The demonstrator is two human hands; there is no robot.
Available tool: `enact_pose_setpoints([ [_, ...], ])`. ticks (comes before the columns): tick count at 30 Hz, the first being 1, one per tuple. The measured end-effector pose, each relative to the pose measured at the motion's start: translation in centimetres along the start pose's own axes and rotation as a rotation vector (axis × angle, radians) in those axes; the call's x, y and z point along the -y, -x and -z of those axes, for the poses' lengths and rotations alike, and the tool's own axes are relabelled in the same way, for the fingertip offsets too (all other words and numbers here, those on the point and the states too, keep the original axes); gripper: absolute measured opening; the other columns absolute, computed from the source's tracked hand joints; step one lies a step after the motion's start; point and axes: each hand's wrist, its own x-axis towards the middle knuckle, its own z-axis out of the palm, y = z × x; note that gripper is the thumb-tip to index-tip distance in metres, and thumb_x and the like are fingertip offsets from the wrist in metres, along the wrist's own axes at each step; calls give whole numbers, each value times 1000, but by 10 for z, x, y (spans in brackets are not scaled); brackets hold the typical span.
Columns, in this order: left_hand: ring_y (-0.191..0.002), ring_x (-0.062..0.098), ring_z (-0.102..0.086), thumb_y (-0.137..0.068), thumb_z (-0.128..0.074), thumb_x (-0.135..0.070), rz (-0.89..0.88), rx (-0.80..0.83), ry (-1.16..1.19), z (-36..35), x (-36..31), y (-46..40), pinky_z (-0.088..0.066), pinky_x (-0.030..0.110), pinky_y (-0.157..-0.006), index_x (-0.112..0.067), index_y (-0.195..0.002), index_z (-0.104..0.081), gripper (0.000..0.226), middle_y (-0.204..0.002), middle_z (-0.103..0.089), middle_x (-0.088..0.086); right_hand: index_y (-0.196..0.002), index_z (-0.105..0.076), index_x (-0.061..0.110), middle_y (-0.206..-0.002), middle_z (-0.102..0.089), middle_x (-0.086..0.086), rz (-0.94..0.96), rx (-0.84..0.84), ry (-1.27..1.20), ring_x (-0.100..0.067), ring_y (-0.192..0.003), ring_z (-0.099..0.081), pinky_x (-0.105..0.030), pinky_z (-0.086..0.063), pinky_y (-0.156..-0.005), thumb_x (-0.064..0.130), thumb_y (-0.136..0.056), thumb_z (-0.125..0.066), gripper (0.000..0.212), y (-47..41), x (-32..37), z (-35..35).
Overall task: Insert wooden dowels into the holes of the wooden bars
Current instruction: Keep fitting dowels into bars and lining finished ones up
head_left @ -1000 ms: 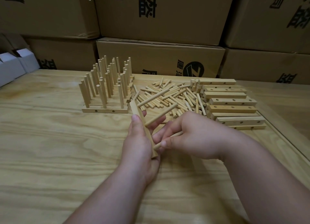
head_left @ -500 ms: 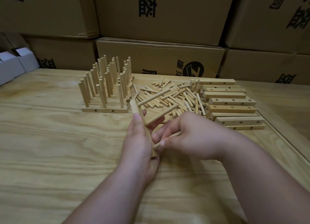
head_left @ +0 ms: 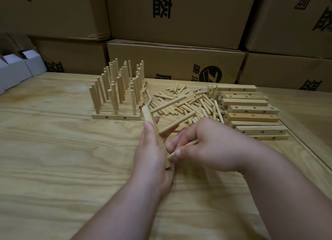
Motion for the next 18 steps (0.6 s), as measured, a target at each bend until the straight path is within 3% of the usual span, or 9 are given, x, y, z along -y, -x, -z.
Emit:
enact_pose_setpoints([
  [3,-82,22,-78,-102,-36,-58,9,-18,23,0,-1,0,-50,25,-41,-37,-125,-61,40,-110,-76,3,-83,-81,23,-101,-74,23,12,22,-62,3,-100,-67,-34,-49,-103,19,-90,-73,12,0,-2,0],
  [7,-84,21,-78,-103,-33,-59,-7,12,6,1,0,0,-52,26,-44,-38,-125,-59,40,-96,-80,-1,-82,-82,22,-101,-75,20,6,32,-107,1,-101,-68,-34,-49,-103,17,-89,-74,12,0,-3,0],
  [11,-86,22,-78,-103,-32,-59,-25,7,9,2,1,-3,-54,27,-46,-37,-126,-57,40,-98,-80,0,-83,-82,23,-100,-75,21,-11,8,-80,0,-100,-68,-36,-51,-101,22,-89,-74,9,-1,0,-2],
  [15,-72,19,-77,-103,-33,-59,-35,-7,32,3,2,-4,-47,23,-37,-33,-125,-58,43,-97,-79,2,-85,-79,32,-92,-77,13,-23,-66,90,-8,-92,-70,-40,-56,-91,34,-83,-71,8,-4,4,-7],
  [18,-78,21,-78,-103,-31,-60,-27,2,35,4,2,-5,-48,23,-39,-34,-125,-59,45,-98,-79,2,-82,-80,29,-96,-76,16,-20,-38,-12,-6,-96,-69,-38,-54,-96,28,-85,-73,7,-3,3,-5],
])
